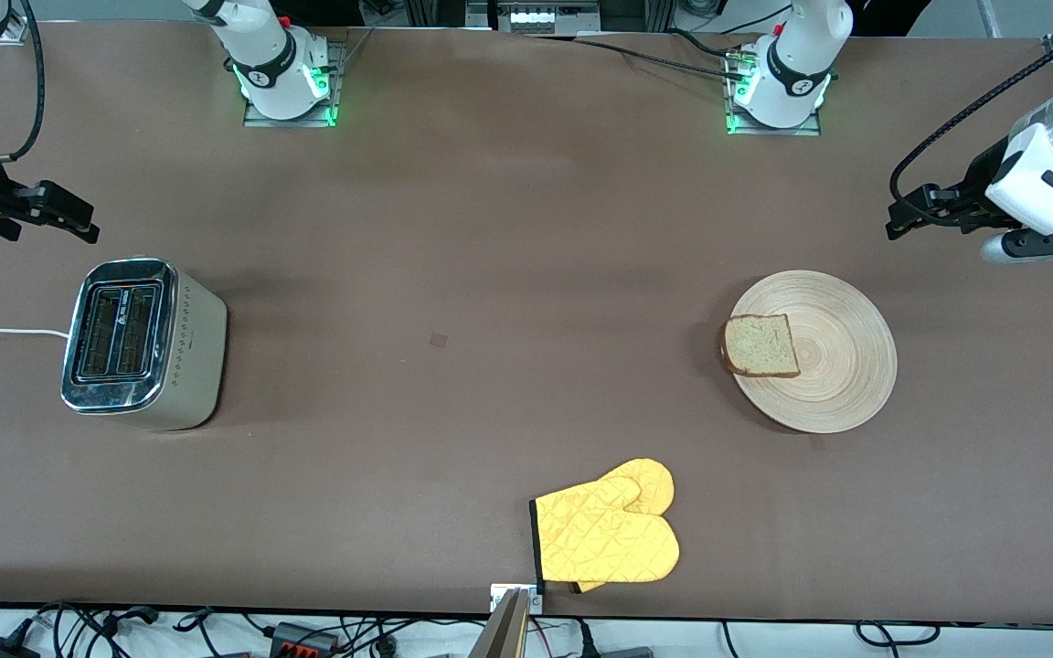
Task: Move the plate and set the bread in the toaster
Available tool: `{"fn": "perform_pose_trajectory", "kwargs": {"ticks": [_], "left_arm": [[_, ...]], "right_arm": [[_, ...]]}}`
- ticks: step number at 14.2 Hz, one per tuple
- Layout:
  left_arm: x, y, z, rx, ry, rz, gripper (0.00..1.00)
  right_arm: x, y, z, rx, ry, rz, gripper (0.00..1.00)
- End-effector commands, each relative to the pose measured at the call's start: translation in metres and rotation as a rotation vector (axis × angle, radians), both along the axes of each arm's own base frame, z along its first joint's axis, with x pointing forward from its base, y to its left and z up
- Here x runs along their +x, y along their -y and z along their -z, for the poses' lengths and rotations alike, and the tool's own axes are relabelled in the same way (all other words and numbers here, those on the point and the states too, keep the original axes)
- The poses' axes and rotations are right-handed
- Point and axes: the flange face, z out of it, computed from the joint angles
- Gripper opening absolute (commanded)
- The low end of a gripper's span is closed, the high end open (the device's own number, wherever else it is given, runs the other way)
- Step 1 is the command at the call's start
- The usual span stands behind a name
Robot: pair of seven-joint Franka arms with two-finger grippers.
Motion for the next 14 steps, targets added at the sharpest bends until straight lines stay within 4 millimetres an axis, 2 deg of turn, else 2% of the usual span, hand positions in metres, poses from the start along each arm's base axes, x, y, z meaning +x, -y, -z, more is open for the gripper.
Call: {"fn": "perform_pose_trajectory", "kwargs": {"ticks": [1, 10, 13, 14], "left_arm": [[-0.003, -0.002, -0.001, -0.021, -0.008, -0.001, 1.0], [-0.002, -0.003, 0.0, -0.021, -0.009, -0.001, 1.0], [0.01, -0.005, 0.025, -0.032, -0.051, -0.006, 1.0], [0.011, -0.015, 0.028, -0.043, -0.055, -0.018, 1.0]], "right_arm": [[-0.003, 0.002, -0.006, 0.008, 0.005, -0.013, 1.0], [-0.001, 0.002, -0.005, 0.01, 0.011, -0.011, 1.0], [0.0, 0.005, -0.004, 0.01, 0.016, -0.007, 1.0], [0.001, 0.006, -0.004, 0.01, 0.018, -0.005, 1.0]]}}
